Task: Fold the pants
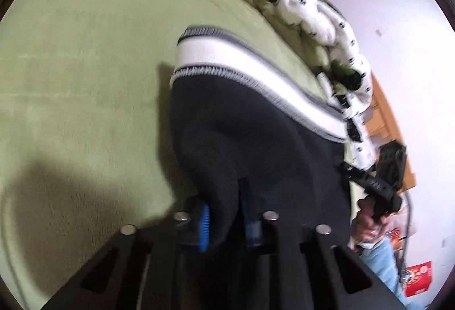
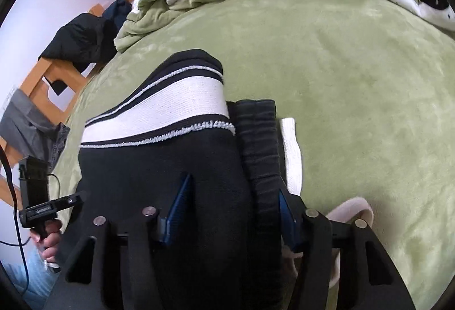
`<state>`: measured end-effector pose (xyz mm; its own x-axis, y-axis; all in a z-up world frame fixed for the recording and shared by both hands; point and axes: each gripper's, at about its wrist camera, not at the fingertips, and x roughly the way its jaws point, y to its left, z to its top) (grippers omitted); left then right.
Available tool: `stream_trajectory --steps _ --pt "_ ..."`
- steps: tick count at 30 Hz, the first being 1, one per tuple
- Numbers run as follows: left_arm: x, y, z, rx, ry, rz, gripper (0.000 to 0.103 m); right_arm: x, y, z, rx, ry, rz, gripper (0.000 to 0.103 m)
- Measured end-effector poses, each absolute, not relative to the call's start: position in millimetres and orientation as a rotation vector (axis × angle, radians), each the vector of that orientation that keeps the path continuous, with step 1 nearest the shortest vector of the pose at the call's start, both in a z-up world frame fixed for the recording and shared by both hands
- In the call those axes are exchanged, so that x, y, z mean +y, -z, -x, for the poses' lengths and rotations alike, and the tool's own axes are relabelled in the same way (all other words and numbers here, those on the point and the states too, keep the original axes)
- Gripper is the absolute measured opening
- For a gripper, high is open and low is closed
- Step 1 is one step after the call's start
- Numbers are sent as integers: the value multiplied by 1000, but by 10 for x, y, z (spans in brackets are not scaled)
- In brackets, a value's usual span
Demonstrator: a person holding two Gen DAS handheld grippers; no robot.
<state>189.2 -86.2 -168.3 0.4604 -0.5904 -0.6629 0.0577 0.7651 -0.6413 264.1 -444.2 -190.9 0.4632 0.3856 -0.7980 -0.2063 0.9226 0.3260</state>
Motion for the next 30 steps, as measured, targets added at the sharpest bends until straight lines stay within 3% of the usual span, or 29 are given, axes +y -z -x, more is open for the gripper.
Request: stream_trajectory --steps 1,2,3,9,15,18,21,23,25,29,30 --pt "-847 1604 -1890 1007 443 586 13 -4419 1863 -2623 1022 -357 -181 44" --pt "-825 1506 -1889 987 463 574 13 -4393 1771 -2577 997 -339 -178 30" --pt "-789 1414 -1892 973 490 569 12 -4388 1696 -2551 981 -331 -195 22" --pt "-134 1106 -1869 912 451 588 12 -3986 1284 -2340 901 -390 -331 18" --pt "733 953 -1644 918 285 462 13 -3079 1346 -2318 871 -565 -407 18" --pt "878 1156 -1578 977 252 428 18 -2679 1581 -2350 868 -597 -382 19" --pt "827 1425 -1526 1043 190 400 27 -2539 1913 -2411 881 -453 -254 25" --pt "754 1492 -1450 1052 176 355 54 -2580 1992 -2370 879 -440 -209 29" --pt "748 1485 -1355 1046 184 339 56 -2536 1895 -2317 899 -398 -121 36" --pt "844 1376 -1265 1007 168 334 61 -2435 1508 -2209 848 -344 29 37" --pt "874 1338 -1291 997 163 346 61 -2421 1409 -2219 809 -350 19 42"
